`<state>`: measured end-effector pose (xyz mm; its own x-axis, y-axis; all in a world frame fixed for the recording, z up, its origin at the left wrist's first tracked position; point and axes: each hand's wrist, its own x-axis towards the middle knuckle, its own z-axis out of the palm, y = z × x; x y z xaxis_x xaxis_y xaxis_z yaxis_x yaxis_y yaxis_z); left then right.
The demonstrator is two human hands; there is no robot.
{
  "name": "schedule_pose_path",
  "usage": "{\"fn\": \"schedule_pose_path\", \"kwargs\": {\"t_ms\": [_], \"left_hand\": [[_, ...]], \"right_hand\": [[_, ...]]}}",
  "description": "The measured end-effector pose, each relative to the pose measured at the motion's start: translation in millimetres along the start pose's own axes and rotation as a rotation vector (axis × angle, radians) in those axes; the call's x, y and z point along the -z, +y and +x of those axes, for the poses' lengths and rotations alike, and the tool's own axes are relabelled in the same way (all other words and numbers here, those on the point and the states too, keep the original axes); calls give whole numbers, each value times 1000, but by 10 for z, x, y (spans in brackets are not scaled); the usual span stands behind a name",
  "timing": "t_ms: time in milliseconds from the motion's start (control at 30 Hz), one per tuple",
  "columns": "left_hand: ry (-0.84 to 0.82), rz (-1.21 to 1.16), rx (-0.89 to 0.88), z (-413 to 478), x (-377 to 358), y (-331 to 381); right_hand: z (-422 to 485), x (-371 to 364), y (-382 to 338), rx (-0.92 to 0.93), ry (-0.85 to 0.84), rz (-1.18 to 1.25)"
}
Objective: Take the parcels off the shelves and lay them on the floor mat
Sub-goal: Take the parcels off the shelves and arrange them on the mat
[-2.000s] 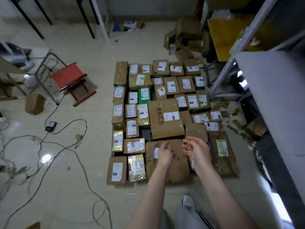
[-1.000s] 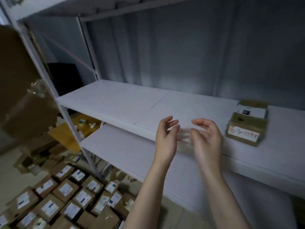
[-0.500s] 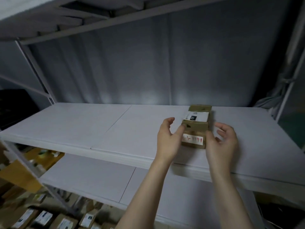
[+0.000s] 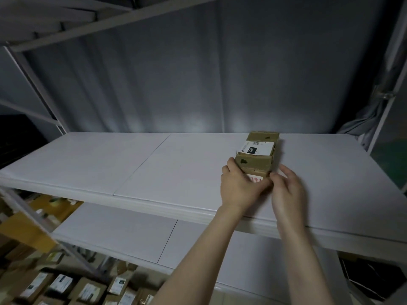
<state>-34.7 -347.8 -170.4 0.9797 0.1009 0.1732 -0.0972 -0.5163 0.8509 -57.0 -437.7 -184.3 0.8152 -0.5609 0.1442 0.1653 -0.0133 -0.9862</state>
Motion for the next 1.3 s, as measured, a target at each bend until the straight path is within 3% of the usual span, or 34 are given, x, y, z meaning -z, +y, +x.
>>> {"fn": "schedule_pose_path", "kwargs": {"t_ms": [233,533,933,1133,1300], "left_hand": [[139,-39,-3,-54,174,-122],[344,-240,12,-595,1105,-668],[823,-101,283,-2381,2808,-1886],[997,-90,496,-3554,3163,-2556],[1029,-145,645,-4271,3229,-3014]], "right_hand": [[-31,-77,12,-40,-69,75],[-537,-708,-59,-119,-363,147],[-2889,-1808,98,-234,-1032,29],[-4187,-1923,450,-504,-1343,-168],[-4989,-1842,751,-649,-1452,-302]]}}
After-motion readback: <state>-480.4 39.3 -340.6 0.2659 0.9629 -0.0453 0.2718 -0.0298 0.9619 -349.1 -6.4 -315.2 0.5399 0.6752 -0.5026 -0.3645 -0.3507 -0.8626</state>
